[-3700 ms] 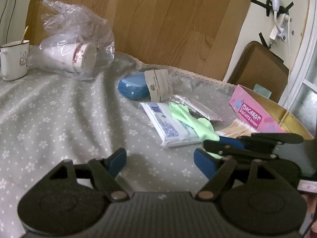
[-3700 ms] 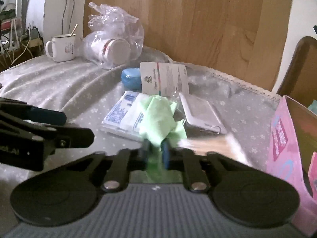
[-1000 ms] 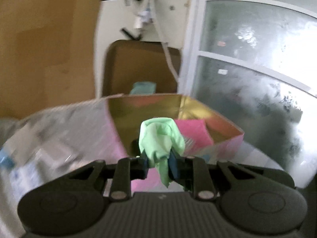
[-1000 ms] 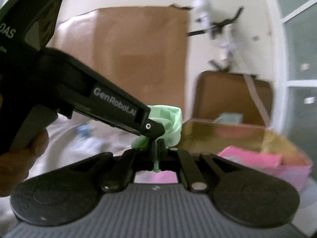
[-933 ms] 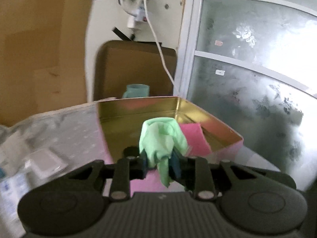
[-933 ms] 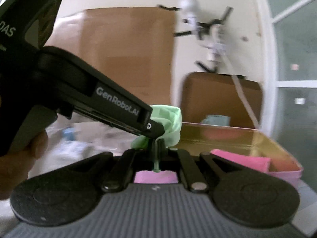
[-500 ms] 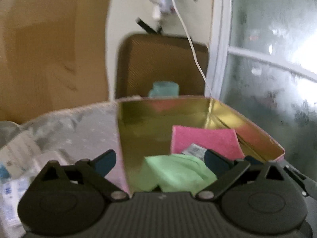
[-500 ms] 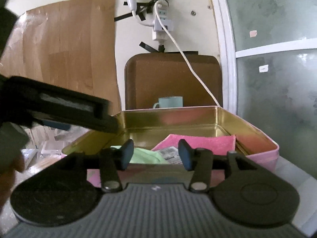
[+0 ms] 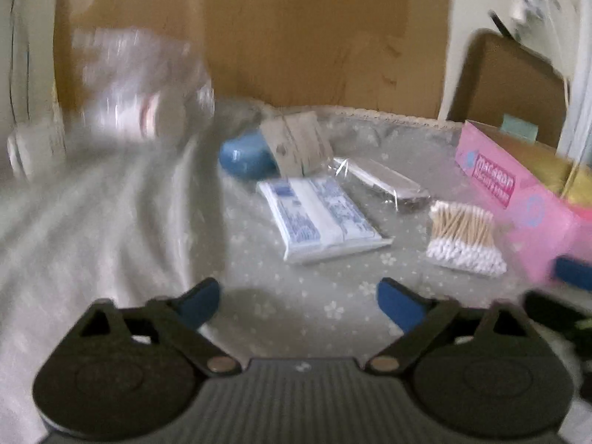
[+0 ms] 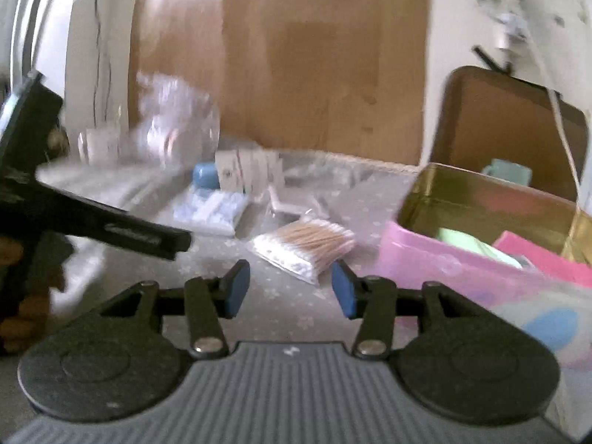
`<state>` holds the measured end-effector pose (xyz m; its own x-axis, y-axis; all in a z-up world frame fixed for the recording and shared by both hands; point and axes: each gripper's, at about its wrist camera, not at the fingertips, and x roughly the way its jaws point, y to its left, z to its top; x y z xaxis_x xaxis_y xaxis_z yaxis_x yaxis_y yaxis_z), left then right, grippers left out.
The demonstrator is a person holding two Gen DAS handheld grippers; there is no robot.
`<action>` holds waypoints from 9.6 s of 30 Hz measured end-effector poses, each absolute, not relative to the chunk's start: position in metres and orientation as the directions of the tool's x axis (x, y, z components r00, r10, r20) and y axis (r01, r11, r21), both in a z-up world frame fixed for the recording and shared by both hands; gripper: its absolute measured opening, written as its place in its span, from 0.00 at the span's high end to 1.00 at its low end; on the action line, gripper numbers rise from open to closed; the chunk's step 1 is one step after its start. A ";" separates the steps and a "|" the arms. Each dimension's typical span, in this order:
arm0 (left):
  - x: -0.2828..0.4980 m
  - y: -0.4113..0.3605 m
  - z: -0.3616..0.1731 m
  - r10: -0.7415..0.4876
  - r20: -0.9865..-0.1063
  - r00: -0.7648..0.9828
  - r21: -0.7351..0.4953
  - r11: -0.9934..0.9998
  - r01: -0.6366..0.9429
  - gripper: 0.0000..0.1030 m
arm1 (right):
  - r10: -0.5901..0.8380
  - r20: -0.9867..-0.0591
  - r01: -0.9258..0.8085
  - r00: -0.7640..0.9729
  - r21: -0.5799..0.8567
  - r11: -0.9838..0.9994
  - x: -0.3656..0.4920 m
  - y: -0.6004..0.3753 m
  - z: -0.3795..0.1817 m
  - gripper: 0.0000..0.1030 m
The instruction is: Organize soft objects
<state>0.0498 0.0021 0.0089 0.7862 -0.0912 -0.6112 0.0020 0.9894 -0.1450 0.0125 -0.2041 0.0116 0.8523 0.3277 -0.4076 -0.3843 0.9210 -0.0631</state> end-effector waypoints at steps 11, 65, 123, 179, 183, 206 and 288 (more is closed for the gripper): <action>0.046 0.019 0.005 -0.173 -0.566 0.806 -0.267 0.964 0.020 0.08 | 0.174 -0.495 -0.366 0.851 -0.321 0.874 0.066 -0.155 -0.008 0.76; 0.154 -0.249 0.072 -0.426 -0.551 0.718 -0.093 0.886 0.454 0.11 | 0.019 -0.290 -0.012 0.957 0.023 1.000 0.090 -0.326 0.013 0.50; 0.021 -0.059 0.021 -0.481 -0.656 0.582 -0.345 0.877 0.335 0.10 | 0.334 -0.469 -0.339 0.818 0.076 0.938 -0.085 -0.297 -0.019 0.37; 0.040 -0.248 0.098 -0.420 -0.506 0.754 0.045 0.859 0.509 0.06 | -0.118 -0.141 0.110 0.983 -0.059 0.992 -0.032 -0.334 0.002 0.15; 0.034 -0.219 0.101 -0.382 -0.496 0.780 0.040 0.887 0.460 0.05 | -0.090 -0.168 0.080 0.982 -0.063 0.995 -0.038 -0.320 0.000 0.15; 0.045 -0.093 0.011 -0.131 -0.620 0.774 0.056 0.976 0.210 0.04 | 0.028 -0.344 0.059 0.938 0.238 0.969 -0.016 -0.277 -0.017 0.16; 0.016 -0.004 0.020 -0.434 -0.522 0.734 -0.254 0.901 0.352 0.08 | 0.300 -0.589 -0.421 0.750 -0.075 0.904 -0.043 -0.256 -0.018 0.14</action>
<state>0.0161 -0.0036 0.0205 0.7344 -0.4338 -0.5220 0.3518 0.9010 -0.2539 -0.0432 -0.2560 -0.0178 0.7500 0.3003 -0.5893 -0.4210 0.9039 -0.0753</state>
